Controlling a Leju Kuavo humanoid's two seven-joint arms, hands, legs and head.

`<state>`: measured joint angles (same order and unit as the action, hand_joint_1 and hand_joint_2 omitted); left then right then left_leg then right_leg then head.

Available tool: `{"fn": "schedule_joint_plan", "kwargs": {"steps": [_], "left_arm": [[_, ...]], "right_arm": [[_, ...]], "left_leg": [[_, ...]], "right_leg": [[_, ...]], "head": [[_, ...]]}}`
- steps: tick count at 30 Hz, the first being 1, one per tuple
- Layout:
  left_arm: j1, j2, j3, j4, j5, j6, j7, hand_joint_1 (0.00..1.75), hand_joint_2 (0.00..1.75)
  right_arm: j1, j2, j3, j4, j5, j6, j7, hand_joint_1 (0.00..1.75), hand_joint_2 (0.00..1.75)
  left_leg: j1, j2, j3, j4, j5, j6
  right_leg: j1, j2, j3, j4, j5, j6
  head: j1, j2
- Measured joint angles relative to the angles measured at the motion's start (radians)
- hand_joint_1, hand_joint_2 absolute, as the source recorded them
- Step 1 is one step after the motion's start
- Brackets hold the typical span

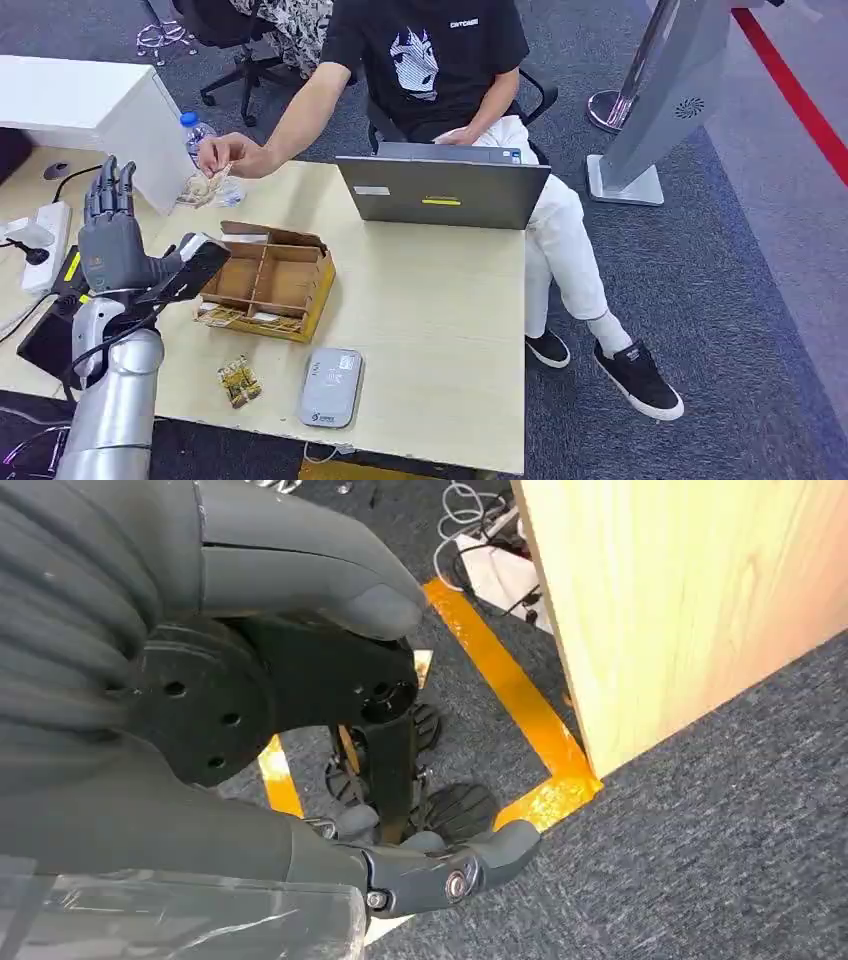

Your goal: Pass the card to the sensor for recognition and then transmit it.

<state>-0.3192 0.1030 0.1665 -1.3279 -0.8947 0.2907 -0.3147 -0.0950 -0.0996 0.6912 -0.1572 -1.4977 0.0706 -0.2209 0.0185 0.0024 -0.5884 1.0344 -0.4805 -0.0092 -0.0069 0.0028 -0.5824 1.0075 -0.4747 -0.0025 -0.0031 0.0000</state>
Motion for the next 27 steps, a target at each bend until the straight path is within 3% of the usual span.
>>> {"fn": "schedule_joint_plan", "kwargs": {"steps": [5,6,14,27], "left_arm": [[-0.068,0.034,-0.109,0.063,-0.115,0.024,0.04,0.0,1.75],[-0.08,0.04,-0.131,0.077,-0.137,0.029,0.048,1.75,1.75],[-0.139,0.087,-0.275,0.154,-0.278,0.094,0.07,1.75,1.75],[-0.143,0.097,-0.315,0.177,-0.281,0.137,0.07,1.75,1.75]], "right_arm": [[-0.003,-0.002,0.014,0.004,-0.019,-0.014,0.01,0.0,1.75],[-0.004,-0.002,0.018,0.005,-0.021,-0.019,0.011,0.0,1.75],[-0.005,-0.003,0.034,0.01,-0.054,-0.055,0.008,0.0,1.75],[-0.005,-0.003,0.051,0.013,-0.052,-0.057,0.004,0.0,1.75]], "left_leg": [[0.0,0.0,0.0,0.0,0.0,0.0],[0.0,0.0,0.0,0.0,0.0,0.0],[0.0,0.0,0.0,0.0,0.0,0.0],[0.0,0.0,-0.001,0.0,0.0,0.0]], "right_leg": [[0.0,0.0,0.0,0.0,0.0,0.0],[0.0,0.0,0.0,0.0,0.0,0.0],[0.0,0.0,0.0,0.0,0.0,0.0],[0.0,0.0,0.0,0.0,0.0,0.0]], "head": [[0.0,0.0],[0.0,0.0],[0.0,0.0],[0.0,0.0]]}}
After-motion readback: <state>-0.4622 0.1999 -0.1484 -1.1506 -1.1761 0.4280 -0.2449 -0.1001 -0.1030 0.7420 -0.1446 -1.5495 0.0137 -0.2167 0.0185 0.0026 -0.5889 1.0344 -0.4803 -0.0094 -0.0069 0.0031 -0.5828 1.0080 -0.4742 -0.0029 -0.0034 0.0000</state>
